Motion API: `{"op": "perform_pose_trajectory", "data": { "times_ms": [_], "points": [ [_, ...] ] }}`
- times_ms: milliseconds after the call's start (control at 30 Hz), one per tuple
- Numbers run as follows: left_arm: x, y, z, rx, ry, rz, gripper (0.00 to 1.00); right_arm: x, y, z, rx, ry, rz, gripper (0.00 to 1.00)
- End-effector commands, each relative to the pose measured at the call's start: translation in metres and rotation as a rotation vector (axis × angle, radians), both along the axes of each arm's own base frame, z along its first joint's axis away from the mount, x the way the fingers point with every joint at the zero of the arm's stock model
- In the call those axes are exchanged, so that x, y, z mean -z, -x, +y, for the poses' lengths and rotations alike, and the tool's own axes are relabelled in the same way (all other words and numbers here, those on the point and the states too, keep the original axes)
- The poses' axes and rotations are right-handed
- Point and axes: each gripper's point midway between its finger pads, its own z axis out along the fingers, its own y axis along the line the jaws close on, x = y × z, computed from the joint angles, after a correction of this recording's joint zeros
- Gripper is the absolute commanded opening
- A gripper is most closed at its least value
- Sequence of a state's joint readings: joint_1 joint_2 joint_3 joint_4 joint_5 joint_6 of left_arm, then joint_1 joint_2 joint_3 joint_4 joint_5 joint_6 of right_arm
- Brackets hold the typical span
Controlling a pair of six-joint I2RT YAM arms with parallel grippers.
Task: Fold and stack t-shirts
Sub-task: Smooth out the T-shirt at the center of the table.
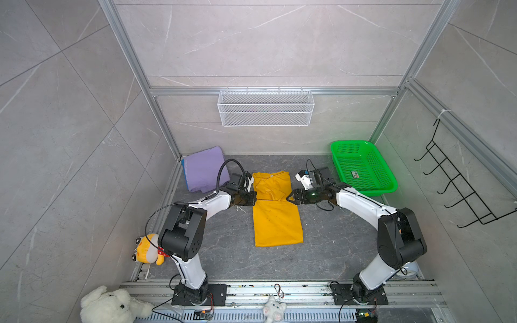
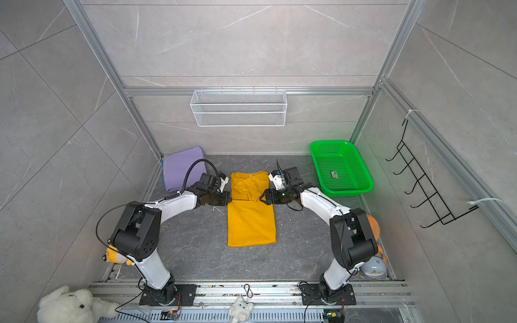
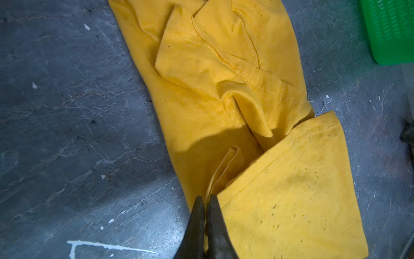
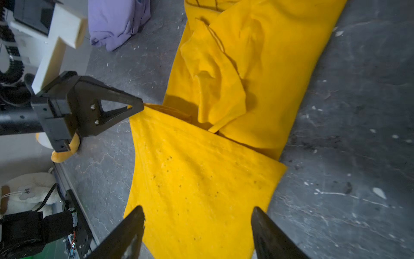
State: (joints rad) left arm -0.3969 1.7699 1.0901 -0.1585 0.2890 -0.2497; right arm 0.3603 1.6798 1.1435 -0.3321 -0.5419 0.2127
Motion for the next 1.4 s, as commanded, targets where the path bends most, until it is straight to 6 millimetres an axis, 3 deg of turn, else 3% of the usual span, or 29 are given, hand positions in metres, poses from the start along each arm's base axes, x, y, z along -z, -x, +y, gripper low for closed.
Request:
{"op": "perform_pose_trajectory", "data": {
  "times_ms": [0, 33, 100, 133, 233, 433, 600, 733, 933, 1133, 1367],
  "points": [
    [0.000, -0.011, 0.004, -0.030, 0.007, -0.012, 0.01, 0.019, 0.009, 0.010, -0.037, -0.033, 0.055, 0.76],
    [0.002, -0.011, 0.007, -0.041, 0.001, -0.006, 0.15, 0.026, 0.010, 0.011, -0.040, -0.038, 0.073, 0.76],
    [0.003, -0.013, 0.012, -0.069, -0.004, -0.001, 0.56, 0.042, 0.010, 0.013, -0.033, -0.043, 0.116, 0.76],
    [0.003, -0.013, 0.015, -0.082, -0.009, 0.000, 0.69, 0.051, 0.010, 0.014, -0.031, -0.045, 0.132, 0.76],
    [-0.005, -0.011, 0.017, -0.086, -0.004, -0.015, 0.81, 0.075, 0.007, 0.013, -0.010, -0.031, 0.165, 0.76],
    [-0.018, 0.014, 0.012, -0.059, 0.073, 0.006, 0.82, 0.097, -0.006, 0.012, 0.024, -0.029, 0.185, 0.77],
    [-0.007, 0.064, 0.012, -0.047, 0.095, 0.079, 0.81, 0.065, -0.002, 0.007, 0.026, -0.036, 0.124, 0.78],
    [0.001, 0.107, 0.011, -0.046, 0.108, 0.126, 0.79, 0.042, 0.027, -0.008, 0.051, -0.019, 0.098, 0.79],
    [0.016, 0.162, -0.013, 0.047, 0.103, 0.186, 0.74, 0.054, 0.090, -0.027, 0.061, 0.045, 0.155, 0.84],
    [0.034, 0.178, -0.016, 0.012, 0.117, 0.197, 0.60, 0.076, 0.137, -0.041, 0.085, 0.107, 0.206, 0.83],
    [0.051, 0.191, -0.008, -0.010, 0.085, 0.225, 0.51, 0.086, 0.150, -0.041, 0.083, 0.133, 0.233, 0.63]
  ]
}}
